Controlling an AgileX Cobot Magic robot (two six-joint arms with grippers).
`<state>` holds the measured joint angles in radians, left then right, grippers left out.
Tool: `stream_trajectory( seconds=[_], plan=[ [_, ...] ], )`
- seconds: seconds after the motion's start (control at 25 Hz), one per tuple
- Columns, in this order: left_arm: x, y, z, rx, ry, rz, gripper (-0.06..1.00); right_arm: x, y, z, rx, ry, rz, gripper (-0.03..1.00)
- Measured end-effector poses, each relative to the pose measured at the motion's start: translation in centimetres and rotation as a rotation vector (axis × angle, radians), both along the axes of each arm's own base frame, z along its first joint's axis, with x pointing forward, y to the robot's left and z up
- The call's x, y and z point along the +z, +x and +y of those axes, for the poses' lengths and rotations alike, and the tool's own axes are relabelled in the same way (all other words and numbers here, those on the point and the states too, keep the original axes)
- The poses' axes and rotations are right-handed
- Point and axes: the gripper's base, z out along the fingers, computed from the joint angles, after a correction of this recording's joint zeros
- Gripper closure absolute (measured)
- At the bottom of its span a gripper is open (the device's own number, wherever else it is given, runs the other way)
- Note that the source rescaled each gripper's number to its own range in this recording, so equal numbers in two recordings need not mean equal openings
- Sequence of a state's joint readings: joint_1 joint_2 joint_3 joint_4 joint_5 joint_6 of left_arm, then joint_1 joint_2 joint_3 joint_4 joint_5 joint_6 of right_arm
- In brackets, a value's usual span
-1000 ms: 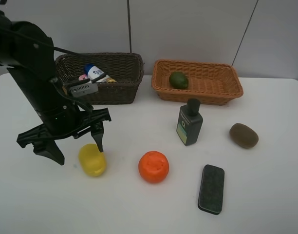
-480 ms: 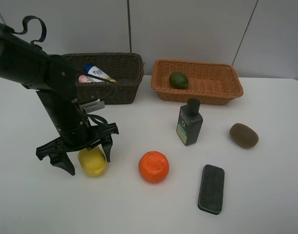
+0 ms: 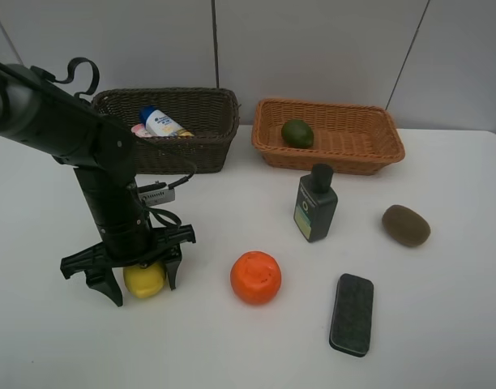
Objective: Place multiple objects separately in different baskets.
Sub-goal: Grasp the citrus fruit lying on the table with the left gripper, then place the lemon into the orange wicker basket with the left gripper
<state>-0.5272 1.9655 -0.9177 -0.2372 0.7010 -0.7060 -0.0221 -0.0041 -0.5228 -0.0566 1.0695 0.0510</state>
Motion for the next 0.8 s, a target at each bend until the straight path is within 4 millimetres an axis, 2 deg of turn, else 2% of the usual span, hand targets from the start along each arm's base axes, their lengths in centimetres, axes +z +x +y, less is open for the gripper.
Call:
stream_trajectory(
  seconds=[0.04,0.24,0.36,0.52,0.72,0.8],
  plan=[
    [0.0,0.0,0.0,-0.01,0.0,0.0,0.39,0.0,0.0,0.0,0.0,0.0,0.0,-0.01],
    [0.0,-0.1,0.1,-0.085,-0.009,0.005,0.38,0.0,0.0,0.0,0.0,0.0,0.0,-0.01],
    [1.0,-0.1,0.0,-0.149,-0.029,0.011,0.38,0.0,0.0,0.0,0.0,0.0,0.0,-0.01],
    [5.8,2.0,-1.4,-0.296,-0.124,-0.101,0.38,0.0,0.0,0.0,0.0,0.0,0.0,-0.01],
    [13.7,7.2,-4.7,-0.472,-0.288,-0.414,0.38,0.0,0.0,0.0,0.0,0.0,0.0,-0.01],
    [16.3,9.4,-6.2,-0.51,-0.347,-0.56,0.38,0.0,0.0,0.0,0.0,0.0,0.0,-0.01]
  ],
)
